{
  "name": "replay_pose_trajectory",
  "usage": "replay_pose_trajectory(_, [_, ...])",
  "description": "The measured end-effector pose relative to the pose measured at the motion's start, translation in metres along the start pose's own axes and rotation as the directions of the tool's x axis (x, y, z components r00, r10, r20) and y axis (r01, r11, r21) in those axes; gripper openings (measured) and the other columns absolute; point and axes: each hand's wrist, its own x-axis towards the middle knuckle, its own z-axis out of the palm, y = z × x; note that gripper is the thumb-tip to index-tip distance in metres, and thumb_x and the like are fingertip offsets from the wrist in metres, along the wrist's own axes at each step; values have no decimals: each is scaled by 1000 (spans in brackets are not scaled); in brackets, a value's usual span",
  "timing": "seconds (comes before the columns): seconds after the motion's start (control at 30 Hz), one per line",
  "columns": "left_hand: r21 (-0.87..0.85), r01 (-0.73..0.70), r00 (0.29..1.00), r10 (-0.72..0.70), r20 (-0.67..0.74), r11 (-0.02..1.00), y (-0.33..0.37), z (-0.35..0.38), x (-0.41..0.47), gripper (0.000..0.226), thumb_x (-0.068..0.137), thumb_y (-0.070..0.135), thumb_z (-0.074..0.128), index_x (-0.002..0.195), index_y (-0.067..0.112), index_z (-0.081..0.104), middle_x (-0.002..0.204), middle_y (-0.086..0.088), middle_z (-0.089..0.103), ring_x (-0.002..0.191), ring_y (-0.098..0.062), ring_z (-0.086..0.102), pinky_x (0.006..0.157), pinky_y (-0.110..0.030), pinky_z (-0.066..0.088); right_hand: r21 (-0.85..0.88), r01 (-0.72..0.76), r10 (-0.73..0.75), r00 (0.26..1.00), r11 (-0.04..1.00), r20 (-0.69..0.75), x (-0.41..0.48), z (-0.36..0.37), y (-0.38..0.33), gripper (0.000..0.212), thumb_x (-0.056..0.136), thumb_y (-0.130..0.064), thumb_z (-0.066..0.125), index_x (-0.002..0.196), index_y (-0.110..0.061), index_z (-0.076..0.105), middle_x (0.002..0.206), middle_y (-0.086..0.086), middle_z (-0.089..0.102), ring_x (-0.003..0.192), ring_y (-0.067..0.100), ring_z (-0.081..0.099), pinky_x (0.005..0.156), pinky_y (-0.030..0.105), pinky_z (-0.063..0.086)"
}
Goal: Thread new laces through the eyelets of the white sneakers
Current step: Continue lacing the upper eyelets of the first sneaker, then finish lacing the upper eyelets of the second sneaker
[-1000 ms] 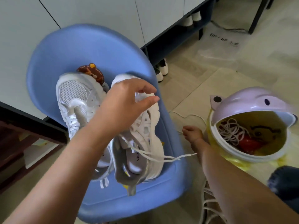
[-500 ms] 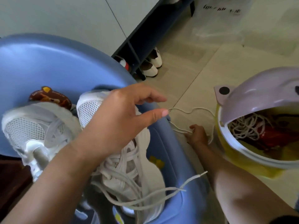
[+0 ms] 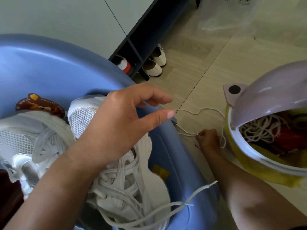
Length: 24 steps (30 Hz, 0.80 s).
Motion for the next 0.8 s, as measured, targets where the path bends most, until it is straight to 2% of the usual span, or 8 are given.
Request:
replay_pose_trajectory(0.07, [-21,9,1000,-9,-2,1000,2,-1,-1,19,76,50,64,94,46,63,98,31,62,94,9,58,80,-5,43,111,-20,21,1000,994,-7,-3,-4,-15,16,83,-18,70,88,-4,70,104,15,53,86,32,57,76,30,44])
replay_pose_trajectory(0.17, [-115,58,998,-61,-26,992,7,-4,-4,20,73,47,64,92,43,65,94,28,66,91,6,61,80,-9,47,354,-5,4,1000,935,3,-15,-16,-54,15,81,-17,71,84,-2,71,90,16,68,84,30,62,77,32,46])
replay_pose_trajectory(0.33, [-166,98,987,-117,-107,981,5,-6,-24,14,82,32,70,95,34,68,87,24,68,89,11,59,78,-1,42,621,54,-87,996,782,23,-61,-63,-119,11,84,-15,68,76,-8,66,72,10,62,69,20,55,70,29,45])
replay_pose_trajectory(0.5, [-188,93,979,-124,-161,978,19,-5,-52,31,88,28,66,119,24,64,104,16,62,87,20,50,77,5,35,466,260,-261,963,846,-63,-135,-159,-158,31,82,-26,71,84,5,70,88,20,68,75,21,61,70,31,47])
replay_pose_trajectory(0.57, [-258,90,974,-139,-177,962,31,-8,-63,37,88,30,66,124,23,61,104,12,60,87,10,55,78,-2,42,411,360,-395,919,837,-1,-178,-198,-179,26,81,-29,72,84,-3,72,77,5,69,69,5,60,62,19,44])
replay_pose_trajectory(0.67, [-373,103,965,-184,-188,922,44,-15,-80,53,87,35,67,136,23,51,115,8,59,91,-7,58,82,-23,49,376,474,-551,825,797,128,-246,-239,-207,16,83,-28,70,90,-14,73,72,-10,66,70,0,57,60,17,41])
replay_pose_trajectory(0.73, [-483,100,967,-200,-160,870,51,-24,-96,55,88,32,67,138,19,48,123,3,61,83,-9,61,75,-21,50,377,526,-619,762,762,189,-282,-256,-221,14,87,-25,66,88,-12,71,49,-14,53,49,-1,45,52,16,35])
replay_pose_trajectory(0.8, [-528,89,969,-197,-151,844,58,-34,-113,45,89,24,66,131,13,55,113,-6,66,70,-7,61,62,-12,47,441,537,-674,694,719,254,-310,-269,-231,18,90,-23,61,84,-8,68,42,-9,37,41,5,32,46,16,29])
